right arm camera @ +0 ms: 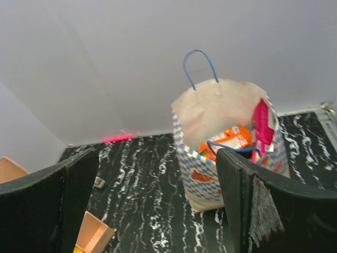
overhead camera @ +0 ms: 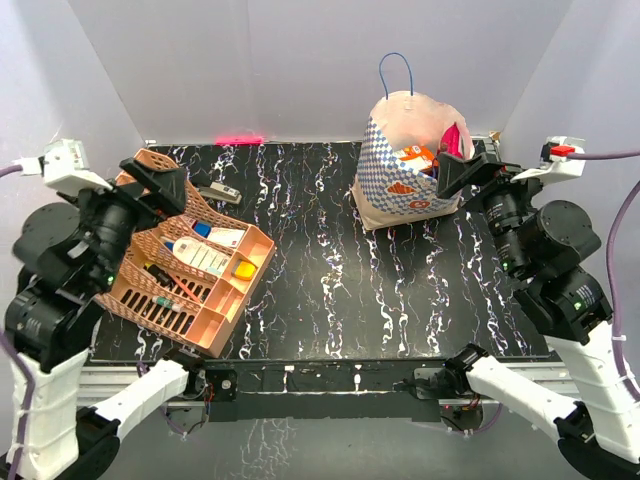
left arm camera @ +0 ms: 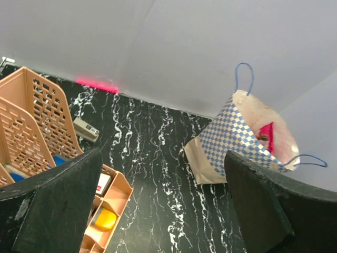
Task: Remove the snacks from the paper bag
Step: Adjust the paper bag at the center of the board.
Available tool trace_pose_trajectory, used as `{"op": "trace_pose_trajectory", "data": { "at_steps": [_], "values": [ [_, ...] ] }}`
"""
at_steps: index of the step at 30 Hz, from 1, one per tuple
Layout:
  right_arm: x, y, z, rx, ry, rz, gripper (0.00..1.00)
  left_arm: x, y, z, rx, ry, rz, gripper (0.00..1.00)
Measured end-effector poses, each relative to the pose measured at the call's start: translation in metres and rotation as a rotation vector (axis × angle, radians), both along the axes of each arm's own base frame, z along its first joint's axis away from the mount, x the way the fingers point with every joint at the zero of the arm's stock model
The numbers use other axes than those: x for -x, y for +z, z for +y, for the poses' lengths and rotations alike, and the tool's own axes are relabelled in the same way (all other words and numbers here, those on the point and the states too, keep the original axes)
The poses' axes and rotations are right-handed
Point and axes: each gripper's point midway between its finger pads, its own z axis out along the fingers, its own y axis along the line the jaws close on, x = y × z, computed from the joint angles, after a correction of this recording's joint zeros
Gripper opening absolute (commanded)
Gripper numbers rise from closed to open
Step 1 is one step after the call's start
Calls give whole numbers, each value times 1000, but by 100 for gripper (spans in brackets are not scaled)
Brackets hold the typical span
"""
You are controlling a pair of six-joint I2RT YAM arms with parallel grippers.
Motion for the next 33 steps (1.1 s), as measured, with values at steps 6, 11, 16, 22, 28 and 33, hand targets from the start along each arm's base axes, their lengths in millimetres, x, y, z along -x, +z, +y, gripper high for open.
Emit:
{"op": "trace_pose_trajectory", "data": {
  "at_steps": [6, 11, 16, 22, 28, 33],
  "values": [
    [-8, -38, -26, 14, -111, 123, 98, -35, -35, -3, -9, 45, 73, 98],
    [0, -65, -53, 17, -197, 199, 98, -62, -60, -13, -2, 9, 94, 98],
    [13, -82, -72, -18, -255, 235, 98, -90, -85, -37, 19, -104, 100, 98],
    [15, -83, -77, -65, -265, 233, 98, -123, -119, -73, 36, -283, 133, 98],
    [0, -84, -70, -85, -234, 243, 98, -138, -161, -107, 44, -466, 172, 98],
    [-42, -91, -52, -52, -168, 294, 98, -134, -187, -124, 56, -578, 193, 98]
  ]
}}
